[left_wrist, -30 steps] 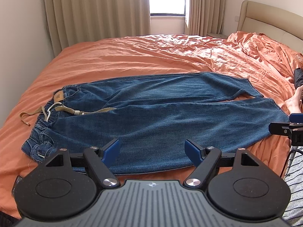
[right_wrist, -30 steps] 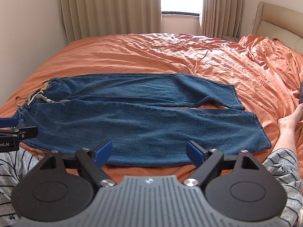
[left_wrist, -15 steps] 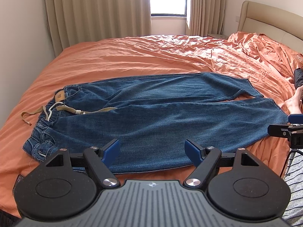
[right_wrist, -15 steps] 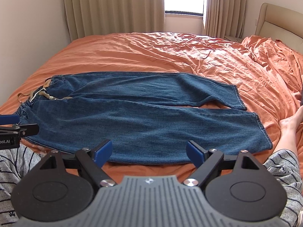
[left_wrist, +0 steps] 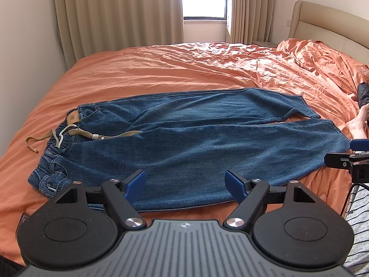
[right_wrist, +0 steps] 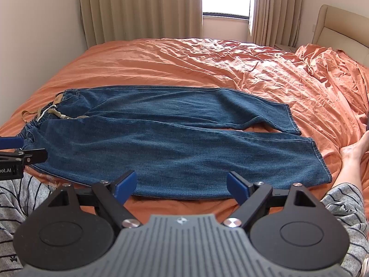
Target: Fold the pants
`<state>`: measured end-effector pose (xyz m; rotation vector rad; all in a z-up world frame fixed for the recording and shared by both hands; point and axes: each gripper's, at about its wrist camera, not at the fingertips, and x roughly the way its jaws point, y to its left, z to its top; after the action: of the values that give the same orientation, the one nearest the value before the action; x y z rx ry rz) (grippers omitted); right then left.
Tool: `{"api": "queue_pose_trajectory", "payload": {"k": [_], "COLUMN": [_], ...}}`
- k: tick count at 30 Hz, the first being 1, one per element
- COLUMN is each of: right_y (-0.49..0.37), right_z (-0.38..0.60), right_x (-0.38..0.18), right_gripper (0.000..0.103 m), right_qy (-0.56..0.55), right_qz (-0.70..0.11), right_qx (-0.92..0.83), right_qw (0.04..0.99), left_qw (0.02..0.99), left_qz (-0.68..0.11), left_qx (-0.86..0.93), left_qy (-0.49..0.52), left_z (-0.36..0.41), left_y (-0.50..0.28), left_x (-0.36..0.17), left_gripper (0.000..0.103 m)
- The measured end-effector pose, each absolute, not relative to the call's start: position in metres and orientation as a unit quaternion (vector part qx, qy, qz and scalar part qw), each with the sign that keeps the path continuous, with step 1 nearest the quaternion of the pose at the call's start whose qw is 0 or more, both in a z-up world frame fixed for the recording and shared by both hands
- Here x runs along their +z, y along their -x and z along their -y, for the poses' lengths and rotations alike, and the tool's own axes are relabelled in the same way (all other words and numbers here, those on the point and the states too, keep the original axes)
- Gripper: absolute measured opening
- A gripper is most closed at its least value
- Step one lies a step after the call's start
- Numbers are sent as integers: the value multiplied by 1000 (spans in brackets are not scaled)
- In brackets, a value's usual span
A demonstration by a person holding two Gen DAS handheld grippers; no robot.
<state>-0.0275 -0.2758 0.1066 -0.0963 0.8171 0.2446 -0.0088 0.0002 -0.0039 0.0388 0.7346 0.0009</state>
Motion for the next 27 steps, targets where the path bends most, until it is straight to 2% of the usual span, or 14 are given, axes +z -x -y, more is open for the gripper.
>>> {"api": "queue_pose_trajectory", "payload": {"k": [27], "right_y": [26], "right_z": [275], "right_x": [107], "right_gripper": [82], "right_qy": [49], "right_qz": [-398], "right_qx": [116], "right_qw": [909], "left_qw": [933], "left_qz": [-360], "left_qx": [3], "left_qy": [-21], "left_z": [-3], "left_y": [13], "left_x": [-1], "left_gripper": [91]}}
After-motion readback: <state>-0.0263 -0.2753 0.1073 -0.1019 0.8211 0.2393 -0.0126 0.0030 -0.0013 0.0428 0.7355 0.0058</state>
